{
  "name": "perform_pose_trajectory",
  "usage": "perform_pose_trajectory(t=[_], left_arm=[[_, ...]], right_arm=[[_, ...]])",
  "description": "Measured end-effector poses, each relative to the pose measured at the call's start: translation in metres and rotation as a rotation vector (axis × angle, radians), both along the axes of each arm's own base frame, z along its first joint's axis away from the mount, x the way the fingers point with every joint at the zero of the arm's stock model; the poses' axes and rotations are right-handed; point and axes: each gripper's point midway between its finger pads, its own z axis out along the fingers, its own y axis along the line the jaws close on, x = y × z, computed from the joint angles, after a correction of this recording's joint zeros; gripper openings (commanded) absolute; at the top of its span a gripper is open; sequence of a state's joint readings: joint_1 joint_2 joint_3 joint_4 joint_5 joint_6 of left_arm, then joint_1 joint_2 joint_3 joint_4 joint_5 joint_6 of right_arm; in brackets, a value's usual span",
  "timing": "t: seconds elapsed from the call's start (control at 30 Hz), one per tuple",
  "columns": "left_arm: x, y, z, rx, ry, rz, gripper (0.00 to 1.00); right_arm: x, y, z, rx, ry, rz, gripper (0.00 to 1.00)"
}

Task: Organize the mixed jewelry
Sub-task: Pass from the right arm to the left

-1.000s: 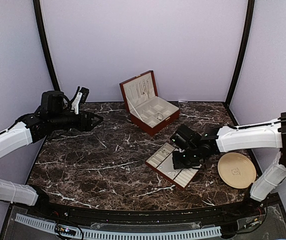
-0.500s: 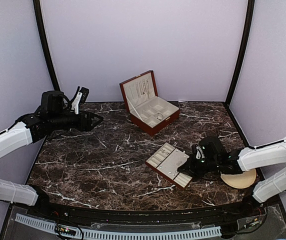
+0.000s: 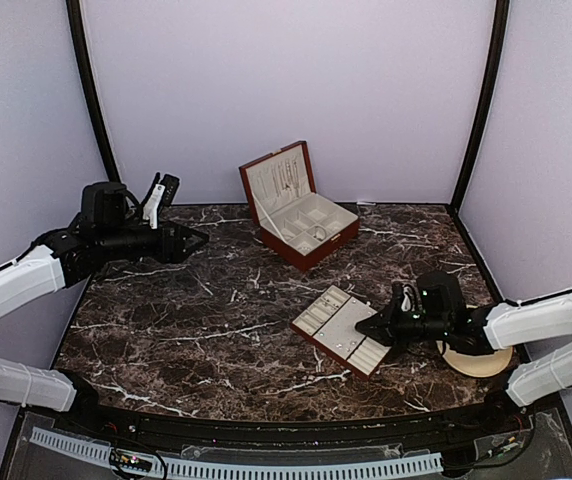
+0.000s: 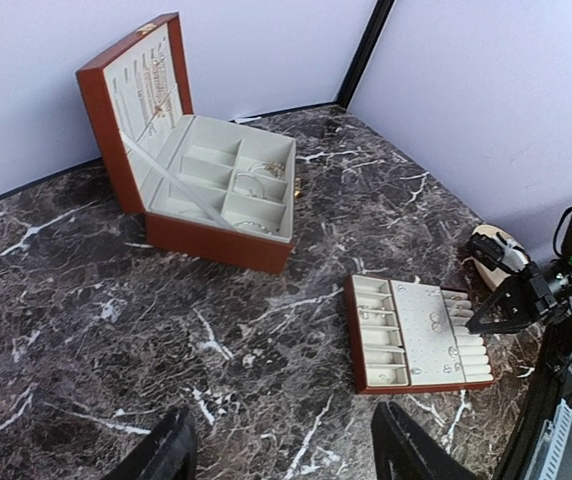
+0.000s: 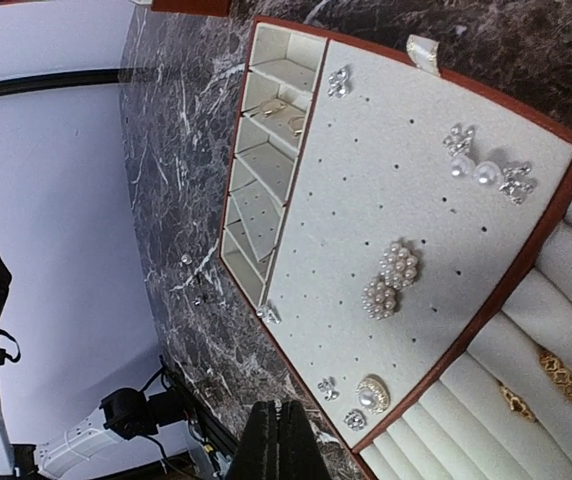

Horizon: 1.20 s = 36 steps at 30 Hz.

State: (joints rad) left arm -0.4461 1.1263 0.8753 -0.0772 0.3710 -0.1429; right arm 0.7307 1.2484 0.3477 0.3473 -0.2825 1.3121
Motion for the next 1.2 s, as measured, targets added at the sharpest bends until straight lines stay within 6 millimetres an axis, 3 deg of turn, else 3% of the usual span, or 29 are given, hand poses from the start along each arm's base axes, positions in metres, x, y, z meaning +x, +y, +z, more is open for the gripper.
perform_pose_trajectory(t=[0.17, 0.4, 0.57, 0.73, 0.83, 0.97, 1.2], left_arm=[[-0.018, -0.016, 0.004, -0.050, -0.046, -0.099, 0.62], [-0.074, -0.080, 0.031, -0.120, -0.227, -0.292, 0.60], [-0.101, -0.126, 0.014, -0.151, -0.329, -0.363, 0.55], [-0.112, -0.188, -0.027, -0.069, -0.394, -0.449, 0.50], [-0.116, -0.218, -0.036, -0.040, -0.433, -0.489, 0.50], [-0.116, -0.242, -0.025, -0.062, -0.484, -0.501, 0.48], [-0.109, -0.261, -0.002, -0.107, -0.542, -0.493, 0.39]], right_arm=[[-0.003, 0.010, 0.025, 0.111, -0.014, 0.046, 0.00], [-0.014, 0.018, 0.082, 0.281, -0.089, 0.117, 0.00], [-0.019, 0.022, 0.108, 0.359, -0.117, 0.159, 0.00], [-0.025, 0.031, 0.144, 0.445, -0.163, 0.231, 0.00], [-0.028, 0.034, 0.166, 0.487, -0.202, 0.273, 0.00], [-0.034, 0.036, 0.181, 0.524, -0.231, 0.314, 0.00], [-0.040, 0.037, 0.188, 0.551, -0.234, 0.348, 0.00]])
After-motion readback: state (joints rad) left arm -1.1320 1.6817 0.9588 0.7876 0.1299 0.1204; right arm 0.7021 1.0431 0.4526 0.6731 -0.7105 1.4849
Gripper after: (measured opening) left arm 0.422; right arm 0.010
